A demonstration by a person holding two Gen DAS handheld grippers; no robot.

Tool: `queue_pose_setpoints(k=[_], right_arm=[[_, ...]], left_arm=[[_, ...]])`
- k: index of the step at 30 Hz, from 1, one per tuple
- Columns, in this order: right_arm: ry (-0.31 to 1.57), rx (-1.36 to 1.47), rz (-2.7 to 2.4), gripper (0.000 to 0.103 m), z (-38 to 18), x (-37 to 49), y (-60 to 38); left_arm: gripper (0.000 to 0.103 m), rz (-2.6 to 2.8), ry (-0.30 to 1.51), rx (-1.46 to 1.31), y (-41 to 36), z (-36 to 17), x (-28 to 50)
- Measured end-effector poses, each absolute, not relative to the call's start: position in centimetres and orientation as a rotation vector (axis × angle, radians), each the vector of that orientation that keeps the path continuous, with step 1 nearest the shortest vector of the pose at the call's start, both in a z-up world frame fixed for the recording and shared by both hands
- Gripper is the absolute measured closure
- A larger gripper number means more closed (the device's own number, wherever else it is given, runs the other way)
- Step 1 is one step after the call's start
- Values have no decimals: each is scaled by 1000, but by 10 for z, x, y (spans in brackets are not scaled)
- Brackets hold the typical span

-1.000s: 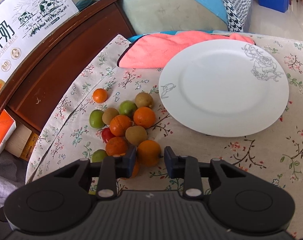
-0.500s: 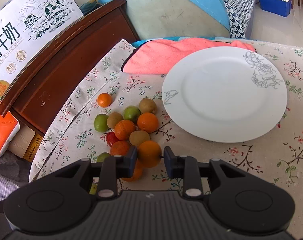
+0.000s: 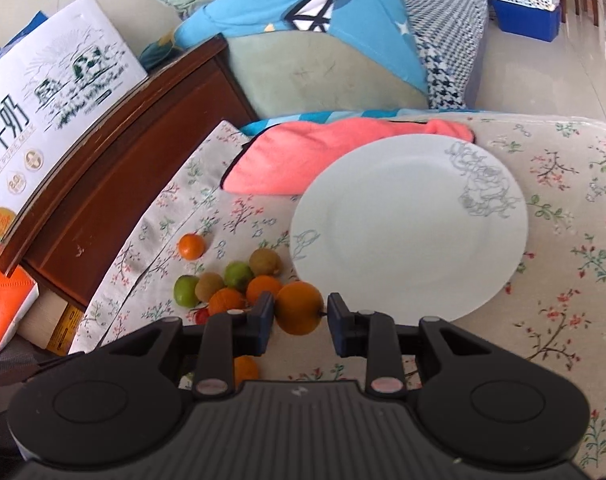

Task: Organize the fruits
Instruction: 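Carry the mango onto the white plate with the left tool while the right tool sets the orange there, then open both tools and withdraw them from the plate back to the fruit pile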

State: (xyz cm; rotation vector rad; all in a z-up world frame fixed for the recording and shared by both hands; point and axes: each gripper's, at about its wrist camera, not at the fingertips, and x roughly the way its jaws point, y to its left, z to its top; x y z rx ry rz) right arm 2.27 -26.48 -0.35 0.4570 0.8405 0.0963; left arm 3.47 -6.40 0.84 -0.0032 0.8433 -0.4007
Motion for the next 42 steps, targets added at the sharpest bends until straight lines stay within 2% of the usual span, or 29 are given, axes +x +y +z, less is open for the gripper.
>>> queue_pose_setpoints(k=[12,34,35,37,39,42], right_arm=[[852,504,-6,74,-12,24,-301],[881,584,-107,71,-28,33,-333],[877,589,-111,71,-27,33,-334],[866,588,-118,71,-25,32,-335],[857,590,-124,71,-23,31,-336],[855,602,-122,71,-23,31,-337]], left_arm=[[70,-531,816,11,-111,18,65],[68,-602,844,87,-164,-3,90],[68,-603,843,85,-164,-2,90],[59,-597,836,87,-164,0,89],[41,-567,819,97,-163,2,88],[37,-559,796,100,-159,8,88]])
